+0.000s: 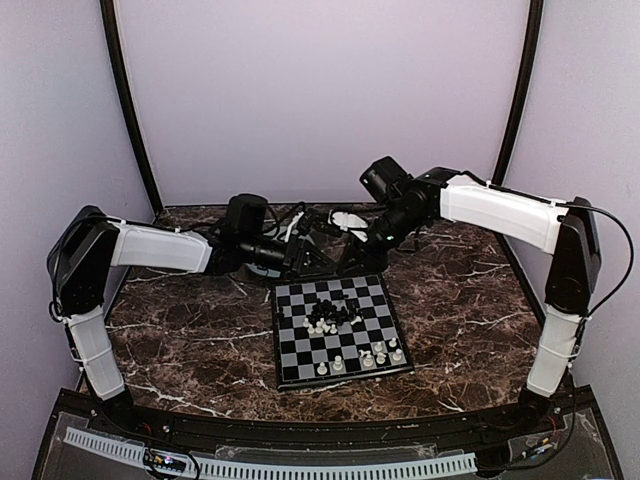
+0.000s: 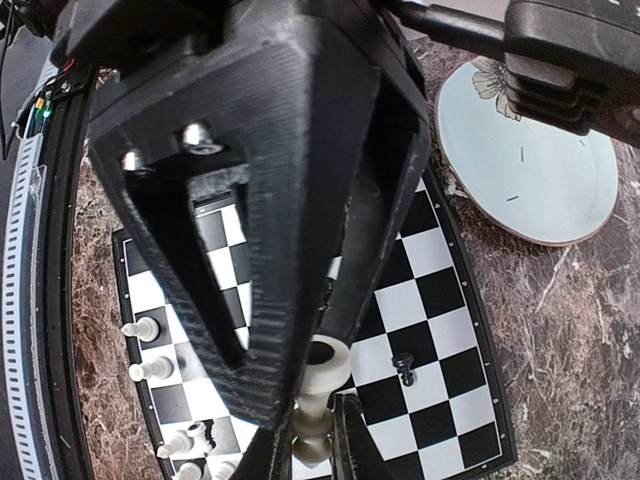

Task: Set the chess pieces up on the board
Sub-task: Pass from the left arm to the right, then pass from the right arm to the left

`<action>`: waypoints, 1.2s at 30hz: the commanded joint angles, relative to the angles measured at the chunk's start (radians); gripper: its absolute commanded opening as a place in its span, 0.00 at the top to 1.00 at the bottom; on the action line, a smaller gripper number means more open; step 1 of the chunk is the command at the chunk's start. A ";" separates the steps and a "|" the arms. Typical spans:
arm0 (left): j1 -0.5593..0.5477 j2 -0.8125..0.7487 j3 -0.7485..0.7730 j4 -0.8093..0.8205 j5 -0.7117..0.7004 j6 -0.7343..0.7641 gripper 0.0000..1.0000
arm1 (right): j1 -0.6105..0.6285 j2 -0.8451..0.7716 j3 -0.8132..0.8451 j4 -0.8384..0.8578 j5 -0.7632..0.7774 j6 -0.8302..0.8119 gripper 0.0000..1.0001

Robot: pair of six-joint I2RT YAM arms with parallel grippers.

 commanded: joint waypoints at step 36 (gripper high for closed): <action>-0.001 -0.160 -0.209 0.673 0.029 -0.109 0.84 | -0.202 -0.137 -0.433 0.906 -0.898 1.011 0.48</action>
